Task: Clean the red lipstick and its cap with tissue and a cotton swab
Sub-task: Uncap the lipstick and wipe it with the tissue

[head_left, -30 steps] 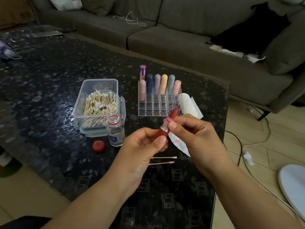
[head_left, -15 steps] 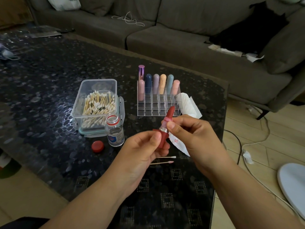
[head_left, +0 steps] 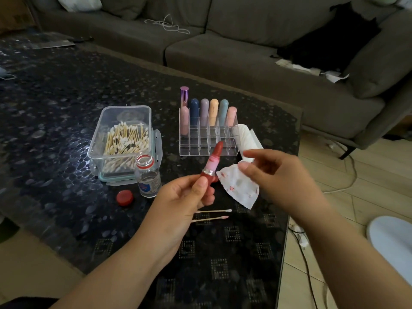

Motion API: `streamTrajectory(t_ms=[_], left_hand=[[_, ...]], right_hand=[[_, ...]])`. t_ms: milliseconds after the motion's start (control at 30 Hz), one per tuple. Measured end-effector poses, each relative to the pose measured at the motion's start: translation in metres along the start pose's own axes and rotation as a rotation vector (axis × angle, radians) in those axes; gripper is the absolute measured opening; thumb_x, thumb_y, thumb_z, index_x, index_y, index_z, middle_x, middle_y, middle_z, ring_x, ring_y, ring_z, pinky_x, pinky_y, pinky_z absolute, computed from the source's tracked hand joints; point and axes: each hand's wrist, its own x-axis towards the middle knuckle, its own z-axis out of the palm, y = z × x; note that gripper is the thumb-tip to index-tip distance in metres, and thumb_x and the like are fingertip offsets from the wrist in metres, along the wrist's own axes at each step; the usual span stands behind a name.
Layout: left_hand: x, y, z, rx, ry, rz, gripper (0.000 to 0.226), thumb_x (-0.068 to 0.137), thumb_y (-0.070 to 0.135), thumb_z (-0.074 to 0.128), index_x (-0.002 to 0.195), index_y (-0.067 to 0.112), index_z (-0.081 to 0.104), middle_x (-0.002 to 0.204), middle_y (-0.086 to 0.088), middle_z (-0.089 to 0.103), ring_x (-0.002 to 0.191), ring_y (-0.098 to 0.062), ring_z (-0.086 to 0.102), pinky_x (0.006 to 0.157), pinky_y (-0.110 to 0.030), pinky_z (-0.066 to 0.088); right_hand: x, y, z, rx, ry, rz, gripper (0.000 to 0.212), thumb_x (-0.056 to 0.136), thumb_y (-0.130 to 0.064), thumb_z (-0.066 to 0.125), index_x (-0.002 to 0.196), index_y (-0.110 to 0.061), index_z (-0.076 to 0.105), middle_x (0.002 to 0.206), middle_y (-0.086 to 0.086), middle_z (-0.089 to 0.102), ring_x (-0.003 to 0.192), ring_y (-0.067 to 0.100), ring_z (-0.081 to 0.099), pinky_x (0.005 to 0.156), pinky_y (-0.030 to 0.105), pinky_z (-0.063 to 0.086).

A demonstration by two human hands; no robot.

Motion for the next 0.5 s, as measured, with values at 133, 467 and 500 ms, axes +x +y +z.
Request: streamTrajectory(t_ms=[133, 467, 500], left_hand=[[0.002, -0.003, 0.001, 0.005, 0.011, -0.037, 0.031, 0.067, 0.031, 0.063, 0.092, 0.013, 0.069, 0.068, 0.005, 0.070, 0.074, -0.009, 0.066, 0.081, -0.030, 0.052], [0.009, -0.008, 0.009, 0.075, 0.022, -0.084, 0.020, 0.082, 0.016, 0.061, 0.100, 0.012, 0.067, 0.081, -0.001, 0.075, 0.082, -0.013, 0.070, 0.080, -0.029, 0.055], [0.009, -0.007, 0.010, 0.089, 0.019, -0.080, 0.020, 0.083, 0.017, 0.060, 0.100, 0.012, 0.067, 0.081, -0.001, 0.075, 0.082, -0.013, 0.070, 0.079, -0.029, 0.056]], right_hand=[[0.010, 0.028, -0.017, -0.369, 0.094, 0.239, 0.034, 0.085, -0.047, 0.057, 0.086, -0.014, 0.067, 0.073, 0.000, 0.063, 0.065, 0.011, 0.058, 0.050, 0.024, 0.042], [0.018, 0.047, 0.015, -0.266, 0.018, 0.249, 0.023, 0.087, -0.033, 0.059, 0.073, -0.016, 0.062, 0.076, -0.004, 0.061, 0.055, 0.002, 0.046, 0.040, 0.011, 0.032], [0.018, 0.047, 0.015, -0.252, 0.010, 0.236, 0.024, 0.088, -0.029, 0.058, 0.069, -0.015, 0.059, 0.072, -0.003, 0.059, 0.054, 0.003, 0.045, 0.038, 0.010, 0.033]])
